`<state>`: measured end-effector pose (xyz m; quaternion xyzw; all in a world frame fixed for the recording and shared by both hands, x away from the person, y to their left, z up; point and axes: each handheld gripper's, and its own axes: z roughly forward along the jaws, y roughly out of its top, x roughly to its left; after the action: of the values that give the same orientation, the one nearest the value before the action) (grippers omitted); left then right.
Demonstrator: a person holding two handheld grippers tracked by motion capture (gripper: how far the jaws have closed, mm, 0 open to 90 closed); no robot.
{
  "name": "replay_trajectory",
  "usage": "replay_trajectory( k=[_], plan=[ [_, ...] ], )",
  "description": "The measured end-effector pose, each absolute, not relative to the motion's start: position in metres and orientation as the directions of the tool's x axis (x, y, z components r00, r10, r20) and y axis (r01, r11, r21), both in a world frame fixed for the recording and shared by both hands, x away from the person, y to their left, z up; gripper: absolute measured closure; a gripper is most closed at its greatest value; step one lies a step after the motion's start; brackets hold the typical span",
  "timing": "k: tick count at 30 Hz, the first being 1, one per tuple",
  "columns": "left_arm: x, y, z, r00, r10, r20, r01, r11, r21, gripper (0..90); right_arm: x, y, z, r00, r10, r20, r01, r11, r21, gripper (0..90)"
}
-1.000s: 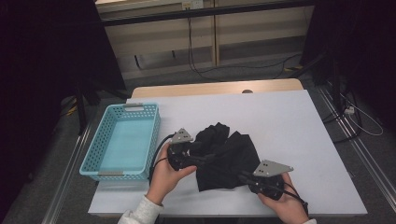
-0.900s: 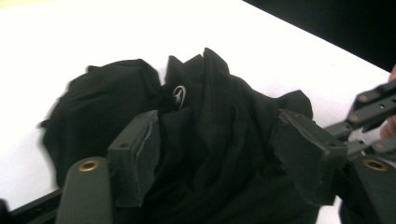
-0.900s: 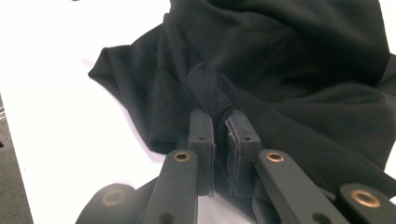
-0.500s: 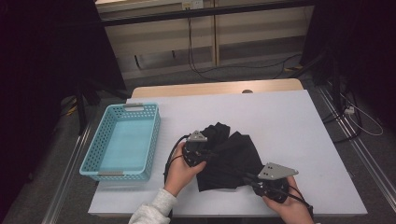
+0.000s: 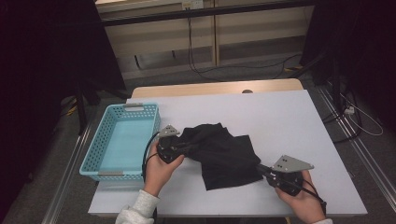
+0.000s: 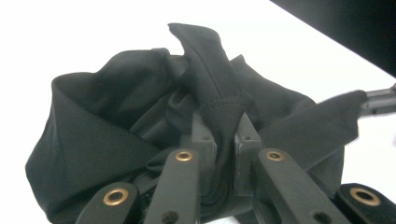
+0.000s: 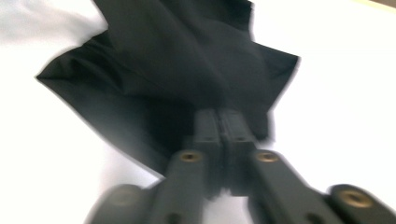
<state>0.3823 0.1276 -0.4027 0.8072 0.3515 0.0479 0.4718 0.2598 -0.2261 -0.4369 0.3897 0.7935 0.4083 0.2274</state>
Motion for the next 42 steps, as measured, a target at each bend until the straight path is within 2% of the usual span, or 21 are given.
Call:
replay_trajectory(
  k=[2,4,5,6,9,10,13,16,23,25,26,28,29,31,34,36,37,42],
  plan=[
    [0.383,0.133,-0.403,0.736,0.617,-0.277,0.540,-0.291,0.790,83.5,0.261,-0.234,-0.438,-0.581,0.813,-0.034,0.443,0.352,0.825,90.0],
    [0.382,0.135,-0.406,0.736,0.614,-0.287,0.547,-0.289,0.786,83.5,0.261,-0.239,-0.439,-0.559,0.829,0.003,0.460,0.307,0.833,80.7],
    [0.382,0.135,-0.406,0.736,0.614,-0.287,0.547,-0.289,0.786,83.4,0.261,-0.239,-0.439,-0.559,0.829,0.003,0.460,0.307,0.833,80.7],
    [0.381,0.135,-0.405,0.739,0.611,-0.284,0.543,-0.290,0.788,83.3,0.263,-0.238,-0.440,-0.557,0.830,0.015,0.460,0.294,0.838,74.5],
    [0.380,0.134,-0.404,0.743,0.607,-0.282,0.539,-0.293,0.790,83.1,0.265,-0.234,-0.441,-0.550,0.835,0.020,0.460,0.282,0.842,69.4],
    [0.379,0.133,-0.404,0.744,0.606,-0.281,0.538,-0.294,0.790,83.0,0.267,-0.228,-0.442,-0.548,0.836,0.038,0.465,0.266,0.844,58.9],
    [0.377,0.135,-0.406,0.744,0.604,-0.283,0.540,-0.296,0.788,82.9,0.270,-0.223,-0.443,-0.550,0.833,0.056,0.475,0.257,0.842,58.0],
    [0.375,0.137,-0.408,0.746,0.604,-0.280,0.540,-0.303,0.785,82.8,0.278,-0.212,-0.447,-0.536,0.842,0.059,0.494,0.256,0.831,50.4],
    [0.370,0.137,-0.410,0.751,0.598,-0.281,0.541,-0.312,0.781,82.4,0.299,-0.201,-0.451,-0.493,0.868,0.066,0.519,0.232,0.822,47.6],
    [0.369,0.138,-0.411,0.753,0.597,-0.276,0.537,-0.317,0.782,82.2,0.304,-0.197,-0.454,-0.488,0.869,0.081,0.540,0.227,0.811,48.7],
    [0.368,0.138,-0.411,0.752,0.597,-0.279,0.540,-0.316,0.780,81.9,0.307,-0.192,-0.459,-0.496,0.863,0.091,0.579,0.251,0.776,47.8],
    [0.368,0.140,-0.412,0.751,0.599,-0.279,0.541,-0.317,0.779,81.9,0.308,-0.191,-0.459,-0.497,0.865,0.076,0.578,0.264,0.772,49.3],
    [0.367,0.141,-0.412,0.752,0.597,-0.279,0.541,-0.317,0.779,81.9,0.309,-0.190,-0.459,-0.498,0.864,0.070,0.576,0.270,0.772,55.4],
    [0.366,0.142,-0.413,0.749,0.600,-0.282,0.545,-0.316,0.777,81.5,0.308,-0.188,-0.459,-0.524,0.850,0.057,0.562,0.295,0.773,85.7],
    [0.365,0.143,-0.413,0.746,0.606,-0.276,0.543,-0.315,0.778,80.0,0.305,-0.185,-0.456,-0.553,0.833,0.020,0.532,0.334,0.778,90.0],
    [0.365,0.144,-0.413,0.748,0.606,-0.273,0.540,-0.314,0.781,79.4,0.304,-0.188,-0.450,-0.549,0.835,0.035,0.521,0.309,0.796,90.0],
    [0.364,0.145,-0.414,0.748,0.605,-0.274,0.542,-0.316,0.779,78.6,0.302,-0.195,-0.440,-0.538,0.841,0.062,0.500,0.259,0.826,90.0],
    [0.364,0.143,-0.414,0.752,0.594,-0.287,0.543,-0.311,0.780,77.1,0.297,-0.218,-0.429,-0.506,0.859,0.075,0.494,0.217,0.842,90.0]
  ],
)
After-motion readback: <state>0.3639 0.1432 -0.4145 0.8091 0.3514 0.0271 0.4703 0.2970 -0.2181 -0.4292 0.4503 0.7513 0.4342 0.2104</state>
